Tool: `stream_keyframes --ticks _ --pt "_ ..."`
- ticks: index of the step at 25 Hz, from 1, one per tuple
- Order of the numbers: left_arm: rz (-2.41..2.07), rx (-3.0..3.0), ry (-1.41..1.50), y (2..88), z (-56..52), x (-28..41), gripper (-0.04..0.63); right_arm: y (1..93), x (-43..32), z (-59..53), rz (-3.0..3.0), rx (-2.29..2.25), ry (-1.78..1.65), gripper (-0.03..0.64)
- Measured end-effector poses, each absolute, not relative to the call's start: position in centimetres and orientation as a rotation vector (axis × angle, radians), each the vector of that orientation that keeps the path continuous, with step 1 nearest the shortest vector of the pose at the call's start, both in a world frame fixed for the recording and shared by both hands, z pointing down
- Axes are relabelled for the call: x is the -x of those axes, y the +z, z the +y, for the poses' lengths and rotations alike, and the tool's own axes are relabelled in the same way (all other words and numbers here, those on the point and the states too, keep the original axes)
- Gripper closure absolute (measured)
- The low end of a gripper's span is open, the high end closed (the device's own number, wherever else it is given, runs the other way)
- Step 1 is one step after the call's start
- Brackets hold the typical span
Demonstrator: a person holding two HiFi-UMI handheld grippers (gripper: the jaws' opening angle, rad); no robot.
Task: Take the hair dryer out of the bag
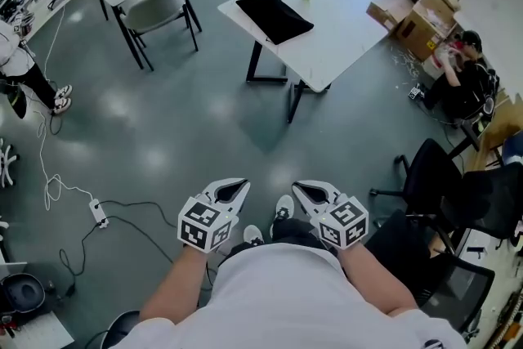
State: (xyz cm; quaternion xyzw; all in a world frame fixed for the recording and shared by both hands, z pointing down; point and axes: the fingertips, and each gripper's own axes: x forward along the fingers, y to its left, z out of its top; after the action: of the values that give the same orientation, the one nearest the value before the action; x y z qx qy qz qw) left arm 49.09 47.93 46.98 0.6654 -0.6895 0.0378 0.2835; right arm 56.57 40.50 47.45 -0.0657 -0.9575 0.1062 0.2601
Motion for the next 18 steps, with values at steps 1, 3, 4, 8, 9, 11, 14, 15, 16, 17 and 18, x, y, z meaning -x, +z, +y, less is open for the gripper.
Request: stream_keyframes --ticks 1,3,4,8,9,11,14,15,16,17,18 --pt "-1.849 -1.771 0.102 47.2 48.1 -48.8 0.577 47.4 -56.2 40.4 -2.594 0.184 0.287 0.600" --pt "-1.860 -1.744 0.095 47.7 48.2 -47.9 0.577 47.4 -55.2 40.3 -2.599 0.202 0.286 0.600" --pt "-1.866 -1.731 0.089 47.9 48.2 -47.4 0.577 47.4 -54.7 40.3 -2.601 0.214 0.288 0.600" --pt "-1.891 -1.702 0.081 47.8 47.7 -45.5 0.577 47.9 -52.2 39.7 -2.596 0.259 0.301 0.600" --pt "-1.893 -1.696 0.081 47.8 47.5 -45.0 0.577 48.1 -51.5 39.4 -2.594 0.269 0.305 0.600" --pt "-1.891 -1.682 0.092 48.1 47.0 -43.9 0.577 48.3 -49.9 38.8 -2.595 0.287 0.312 0.600" --pt "-1.893 -1.657 0.115 48.3 45.7 -41.6 0.577 48.2 -47.3 37.3 -2.606 0.308 0.316 0.600" --pt "-1.892 -1.652 0.110 48.3 45.0 -40.7 0.577 48.1 -46.5 36.5 -2.610 0.310 0.317 0.600" --pt "-1.890 -1.651 0.102 48.1 44.1 -39.9 0.577 48.1 -45.7 35.6 -2.614 0.309 0.320 0.600" --pt "-1.888 -1.654 0.094 47.8 43.1 -39.1 0.577 48.2 -44.9 34.6 -2.619 0.304 0.325 0.600" --pt "-1.888 -1.660 0.093 47.6 42.1 -38.3 0.577 48.2 -44.2 33.6 -2.624 0.297 0.331 0.600"
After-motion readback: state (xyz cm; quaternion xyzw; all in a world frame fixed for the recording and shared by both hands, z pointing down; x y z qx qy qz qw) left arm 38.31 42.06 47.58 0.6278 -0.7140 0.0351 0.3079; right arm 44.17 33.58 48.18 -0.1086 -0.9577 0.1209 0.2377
